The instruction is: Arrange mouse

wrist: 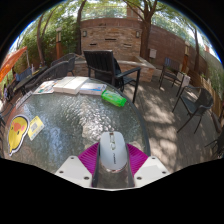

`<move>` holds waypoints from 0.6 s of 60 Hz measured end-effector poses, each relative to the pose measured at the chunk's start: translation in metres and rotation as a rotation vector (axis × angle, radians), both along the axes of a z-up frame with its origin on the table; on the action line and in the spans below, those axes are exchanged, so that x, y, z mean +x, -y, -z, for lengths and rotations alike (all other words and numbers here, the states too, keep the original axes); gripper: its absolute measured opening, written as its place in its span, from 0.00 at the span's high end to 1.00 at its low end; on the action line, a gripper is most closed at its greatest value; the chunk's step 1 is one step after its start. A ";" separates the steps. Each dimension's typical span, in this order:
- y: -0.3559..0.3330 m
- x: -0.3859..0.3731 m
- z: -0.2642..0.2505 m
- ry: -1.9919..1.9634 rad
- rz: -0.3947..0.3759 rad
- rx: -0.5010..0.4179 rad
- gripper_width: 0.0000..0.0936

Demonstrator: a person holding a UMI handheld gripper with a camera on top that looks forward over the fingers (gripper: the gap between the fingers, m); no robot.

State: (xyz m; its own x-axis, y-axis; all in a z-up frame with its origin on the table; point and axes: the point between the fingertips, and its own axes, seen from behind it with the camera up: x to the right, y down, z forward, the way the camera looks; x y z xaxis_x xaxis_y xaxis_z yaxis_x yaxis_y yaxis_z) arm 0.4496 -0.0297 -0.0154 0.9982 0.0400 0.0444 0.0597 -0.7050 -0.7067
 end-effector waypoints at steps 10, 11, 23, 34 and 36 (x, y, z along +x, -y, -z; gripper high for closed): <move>0.000 -0.005 -0.032 0.034 0.053 0.068 0.62; -0.001 -0.005 -0.039 0.039 0.060 0.079 0.62; -0.011 -0.049 -0.185 -0.015 0.168 0.325 0.62; 0.008 -0.192 -0.279 -0.121 0.121 0.477 0.62; 0.001 -0.215 -0.276 -0.148 0.094 0.460 0.62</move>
State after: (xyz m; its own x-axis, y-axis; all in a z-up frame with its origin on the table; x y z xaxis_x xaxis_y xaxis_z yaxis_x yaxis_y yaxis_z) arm 0.2347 -0.0310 0.2607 0.9935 -0.0413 -0.1060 -0.1137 -0.3149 -0.9423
